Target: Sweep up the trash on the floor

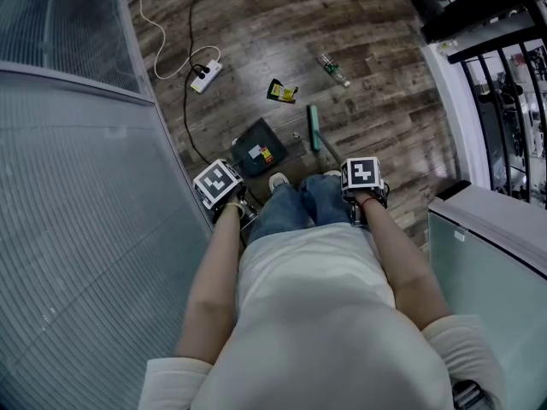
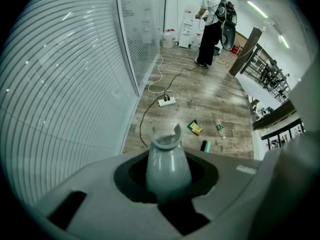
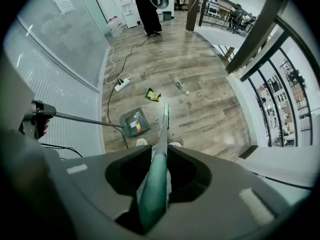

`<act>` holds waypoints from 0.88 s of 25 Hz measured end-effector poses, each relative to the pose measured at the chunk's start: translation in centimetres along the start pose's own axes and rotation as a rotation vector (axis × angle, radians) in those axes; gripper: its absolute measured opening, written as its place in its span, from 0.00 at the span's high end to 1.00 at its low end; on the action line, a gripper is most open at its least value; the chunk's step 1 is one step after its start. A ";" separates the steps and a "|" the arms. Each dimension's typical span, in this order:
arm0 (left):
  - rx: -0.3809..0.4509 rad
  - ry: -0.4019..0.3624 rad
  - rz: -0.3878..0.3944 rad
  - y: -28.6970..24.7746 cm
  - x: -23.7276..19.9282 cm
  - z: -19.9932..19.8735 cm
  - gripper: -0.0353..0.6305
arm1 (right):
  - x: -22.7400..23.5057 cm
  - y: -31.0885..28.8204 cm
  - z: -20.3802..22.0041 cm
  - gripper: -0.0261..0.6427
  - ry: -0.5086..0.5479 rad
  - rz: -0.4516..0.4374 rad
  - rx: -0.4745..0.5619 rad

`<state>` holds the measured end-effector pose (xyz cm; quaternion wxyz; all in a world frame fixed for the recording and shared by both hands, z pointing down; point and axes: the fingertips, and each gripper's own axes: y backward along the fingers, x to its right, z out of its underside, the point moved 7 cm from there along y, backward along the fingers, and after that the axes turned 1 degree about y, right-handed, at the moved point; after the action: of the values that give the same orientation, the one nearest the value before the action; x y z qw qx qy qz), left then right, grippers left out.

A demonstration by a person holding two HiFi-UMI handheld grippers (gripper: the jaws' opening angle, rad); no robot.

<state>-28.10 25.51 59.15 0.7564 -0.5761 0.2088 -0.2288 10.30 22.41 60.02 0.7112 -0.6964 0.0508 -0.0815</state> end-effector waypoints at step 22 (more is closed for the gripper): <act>-0.001 0.006 0.011 -0.2 -0.4 0.2 0.80 | -0.6 -1.0 1.2 0.81 -0.059 -0.026 -0.074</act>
<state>-28.31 25.86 59.40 0.7567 -0.5746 0.2146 -0.2263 9.90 23.71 60.99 0.6850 -0.7250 0.0238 -0.0682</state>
